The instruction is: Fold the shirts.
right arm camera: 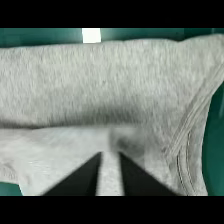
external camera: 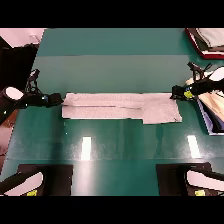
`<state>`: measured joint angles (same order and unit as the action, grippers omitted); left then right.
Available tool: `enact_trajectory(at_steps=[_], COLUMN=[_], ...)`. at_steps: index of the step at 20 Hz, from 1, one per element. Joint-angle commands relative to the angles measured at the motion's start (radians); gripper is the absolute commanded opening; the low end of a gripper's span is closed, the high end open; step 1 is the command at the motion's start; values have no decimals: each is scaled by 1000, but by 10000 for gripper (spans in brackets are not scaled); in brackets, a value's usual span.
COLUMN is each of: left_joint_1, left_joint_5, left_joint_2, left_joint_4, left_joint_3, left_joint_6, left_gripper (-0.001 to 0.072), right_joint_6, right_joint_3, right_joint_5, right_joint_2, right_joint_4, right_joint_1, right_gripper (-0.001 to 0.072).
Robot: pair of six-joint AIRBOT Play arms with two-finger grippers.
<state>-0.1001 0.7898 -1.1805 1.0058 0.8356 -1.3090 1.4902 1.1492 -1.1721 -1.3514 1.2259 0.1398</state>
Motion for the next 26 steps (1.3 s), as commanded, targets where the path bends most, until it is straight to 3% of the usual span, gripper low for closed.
enact_trajectory(at_steps=[1,6,7,8,9,10,15,19,24,26], left_joint_1=[1,1,1,1,1,1,1,1,10,45], left_joint_5=[-3,219,246,261,271,281,343,384,378,369], left_joint_2=[-18,-18,-18,-18,-18,-18,-18,-18,-18,-18], left_joint_4=[-8,-20,-21,-22,-23,-27,-89,-124,-125,-124], left_joint_3=[46,154,154,153,153,153,153,153,153,153], left_joint_6=[7,8,8,9,8,8,7,7,0,0], left_gripper=[499,493,270,15,23,22,22,22,22,22], right_joint_6=[0,-95,-127,-164,-205,-245,-376,-454,-526,-533], right_joint_3=[63,125,106,80,47,12,-48,-47,-47,-47], right_joint_5=[-14,-201,-217,-219,-215,-206,-242,-238,-272,-266], right_joint_2=[-48,-48,-48,-49,-50,-52,-168,-263,-341,-343], right_joint_4=[-4,-9,-51,-109,-172,-220,-312,-340,-491,-492], right_joint_1=[5,109,152,200,251,294,412,412,378,338], right_gripper=[416,416,419,494,602,637,632,631,622,584])
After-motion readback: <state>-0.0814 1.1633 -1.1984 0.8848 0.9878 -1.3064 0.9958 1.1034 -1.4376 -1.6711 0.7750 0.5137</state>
